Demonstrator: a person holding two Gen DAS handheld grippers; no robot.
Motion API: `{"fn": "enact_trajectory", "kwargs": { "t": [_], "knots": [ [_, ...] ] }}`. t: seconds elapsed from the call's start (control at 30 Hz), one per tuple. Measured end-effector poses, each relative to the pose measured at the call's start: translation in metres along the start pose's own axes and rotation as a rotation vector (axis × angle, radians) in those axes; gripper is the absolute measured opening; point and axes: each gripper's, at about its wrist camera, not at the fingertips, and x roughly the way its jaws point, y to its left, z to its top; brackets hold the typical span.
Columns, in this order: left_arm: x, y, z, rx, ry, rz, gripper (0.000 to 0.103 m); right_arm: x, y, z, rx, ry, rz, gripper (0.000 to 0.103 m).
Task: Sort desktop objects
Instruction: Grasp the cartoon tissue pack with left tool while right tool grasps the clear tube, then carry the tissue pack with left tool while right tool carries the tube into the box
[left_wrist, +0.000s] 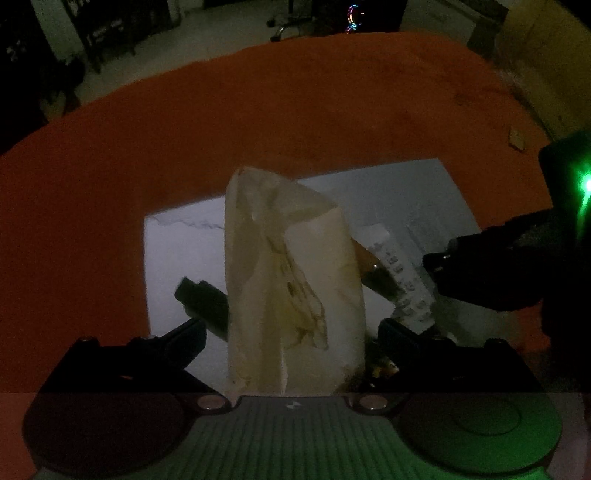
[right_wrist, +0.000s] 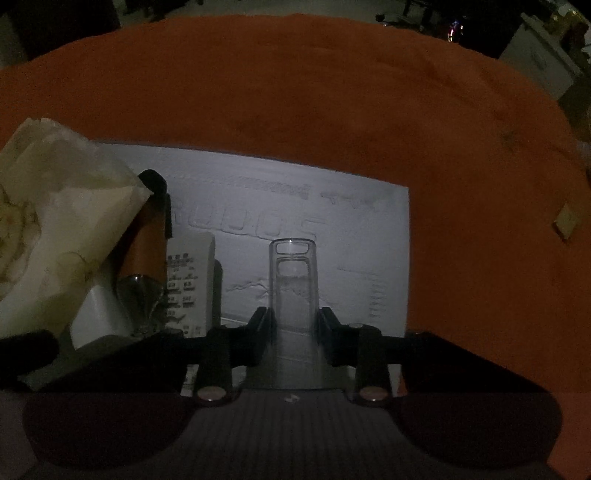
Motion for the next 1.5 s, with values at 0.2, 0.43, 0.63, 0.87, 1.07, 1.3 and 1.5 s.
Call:
{"fn": "enact_trajectory", "kwargs": {
  "t": [0.2,0.43,0.63,0.87,1.07,1.3,1.5],
  "knots": [
    [0.005,-0.004,-0.001,0.068,0.032,0.004,0.063,0.000,-0.003,-0.002,0.013,-0.005,0.005,0.032],
    [0.004,-0.010,-0.005,0.129,-0.027,0.037,0.036,0.001,0.002,0.000,0.013,-0.011,-0.001,0.032],
    [-0.007,0.008,-0.005,0.026,-0.096,0.003,0.026,-0.007,0.002,-0.004,0.046,-0.029,-0.016,0.032],
    [-0.042,0.026,-0.006,-0.036,-0.190,-0.017,0.026,-0.038,0.004,-0.001,0.081,-0.086,0.055,0.032],
    [-0.067,0.040,-0.019,-0.112,-0.224,-0.050,0.026,-0.080,0.009,0.002,0.065,-0.147,0.104,0.032],
    [-0.095,0.045,-0.025,-0.145,-0.250,-0.121,0.026,-0.132,0.011,0.000,0.064,-0.218,0.152,0.032],
    [-0.124,0.045,-0.032,-0.158,-0.280,-0.177,0.026,-0.169,0.007,-0.010,0.068,-0.235,0.197,0.032]
  ]
}}
